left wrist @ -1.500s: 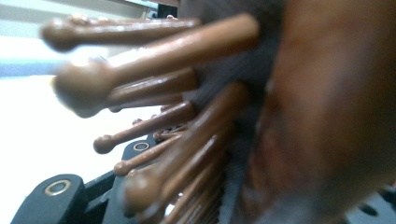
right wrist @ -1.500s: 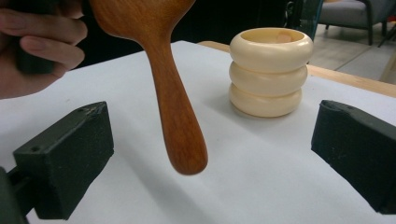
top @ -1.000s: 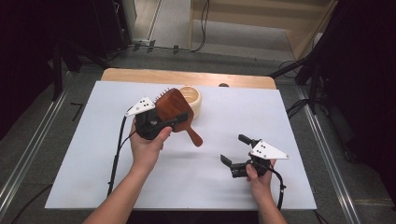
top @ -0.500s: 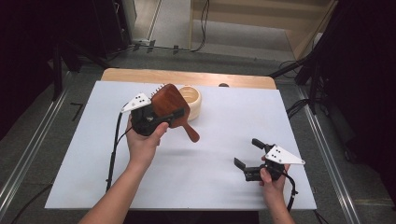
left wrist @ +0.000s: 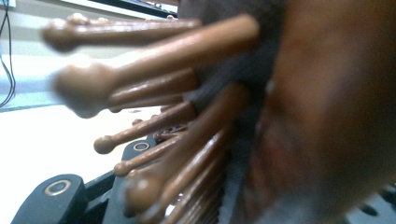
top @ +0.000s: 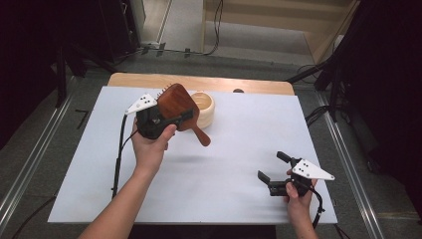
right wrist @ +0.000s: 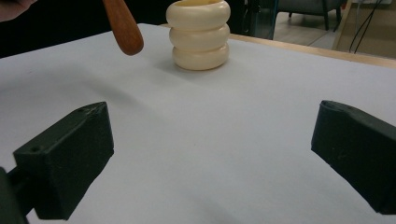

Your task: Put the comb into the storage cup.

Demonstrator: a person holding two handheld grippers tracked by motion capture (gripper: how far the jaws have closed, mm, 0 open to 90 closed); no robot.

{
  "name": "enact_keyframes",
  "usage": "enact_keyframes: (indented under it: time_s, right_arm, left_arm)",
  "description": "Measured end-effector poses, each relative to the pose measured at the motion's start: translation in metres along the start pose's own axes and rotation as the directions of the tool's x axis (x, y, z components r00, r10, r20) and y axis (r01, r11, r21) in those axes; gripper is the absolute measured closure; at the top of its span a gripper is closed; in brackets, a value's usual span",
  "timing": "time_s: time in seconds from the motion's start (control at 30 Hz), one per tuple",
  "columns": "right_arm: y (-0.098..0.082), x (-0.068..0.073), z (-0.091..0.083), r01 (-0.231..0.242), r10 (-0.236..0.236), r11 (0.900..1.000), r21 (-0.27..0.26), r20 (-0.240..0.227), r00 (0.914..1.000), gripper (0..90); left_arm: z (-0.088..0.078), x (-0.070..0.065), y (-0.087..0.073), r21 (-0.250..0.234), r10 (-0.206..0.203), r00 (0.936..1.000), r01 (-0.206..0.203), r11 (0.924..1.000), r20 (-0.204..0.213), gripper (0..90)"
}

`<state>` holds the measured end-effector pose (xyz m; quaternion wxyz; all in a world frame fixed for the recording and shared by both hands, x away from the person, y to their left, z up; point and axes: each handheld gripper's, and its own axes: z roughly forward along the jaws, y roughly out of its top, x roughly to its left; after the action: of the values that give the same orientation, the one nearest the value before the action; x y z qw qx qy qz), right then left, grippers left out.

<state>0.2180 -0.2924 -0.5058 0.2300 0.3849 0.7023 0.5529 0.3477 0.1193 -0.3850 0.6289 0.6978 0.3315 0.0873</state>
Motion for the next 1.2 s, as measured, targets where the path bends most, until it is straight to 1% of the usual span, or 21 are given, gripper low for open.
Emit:
enact_keyframes:
  time_s: [0.13,0.17,0.37,0.43,0.53,0.6,0.7,0.87,0.93,1.1,1.2]
  right_arm:
    - [-0.003,-0.003,-0.005,-0.008,0.008,1.0,0.005,0.007,0.9999,0.0]
    - [-0.004,-0.004,-0.006,-0.005,0.005,1.0,0.0,0.014,0.9999,0.0]
    - [-0.006,-0.008,-0.013,-0.023,0.023,1.0,-0.006,0.026,0.9994,0.0]
    - [-0.006,-0.009,-0.014,-0.02,0.021,1.0,-0.005,0.029,0.9994,0.0]
    - [-0.006,-0.01,-0.015,-0.019,0.019,1.0,-0.005,0.034,0.9992,0.0]
    - [-0.006,-0.01,-0.016,-0.014,0.014,1.0,-0.003,0.042,0.999,0.0]
    - [-0.007,-0.012,-0.019,-0.019,0.019,1.0,-0.004,0.051,0.9985,0.0]
    - [-0.01,-0.014,-0.024,-0.018,0.018,1.0,0.0,0.061,0.998,0.0]
    - [-0.011,-0.014,-0.024,-0.026,0.026,1.0,-0.002,0.059,0.9979,0.0]
    - [-0.011,-0.013,-0.022,-0.012,0.012,1.0,0.011,0.058,0.9983,0.0]
    - [-0.011,-0.013,-0.021,-0.013,0.012,1.0,0.012,0.058,0.9982,0.0]
  left_arm:
    - [-0.001,0.002,0.004,-0.005,-0.002,1.0,0.002,1.0,0.0,58.1]
    - [-0.001,0.003,0.005,-0.004,0.001,1.0,-0.001,1.0,-0.004,58.1]
    - [-0.002,0.005,0.013,-0.018,0.006,0.9999,-0.007,0.9998,-0.009,58.1]
    - [-0.002,0.006,0.015,-0.018,0.011,0.9999,-0.011,0.9998,-0.012,58.1]
    - [-0.001,0.008,0.018,-0.019,0.004,1.0,-0.004,0.9998,-0.009,58.2]
    - [-0.002,0.009,0.019,-0.021,0.006,0.9999,-0.006,0.9998,-0.013,58.2]
    - [-0.002,0.012,0.021,-0.033,-0.006,0.9999,0.005,0.9995,-0.015,58.2]
    - [-0.002,0.017,0.027,-0.035,0.001,0.9996,-0.002,0.9994,-0.027,58.2]
    - [-0.002,0.017,0.029,-0.034,0.004,0.9995,-0.005,0.9994,-0.031,58.1]
    - [0.0,0.02,0.036,-0.042,0.01,0.9993,-0.011,0.999,-0.035,58.1]
    - [0.001,0.022,0.038,-0.043,0.005,0.9993,-0.007,0.999,-0.037,58.2]
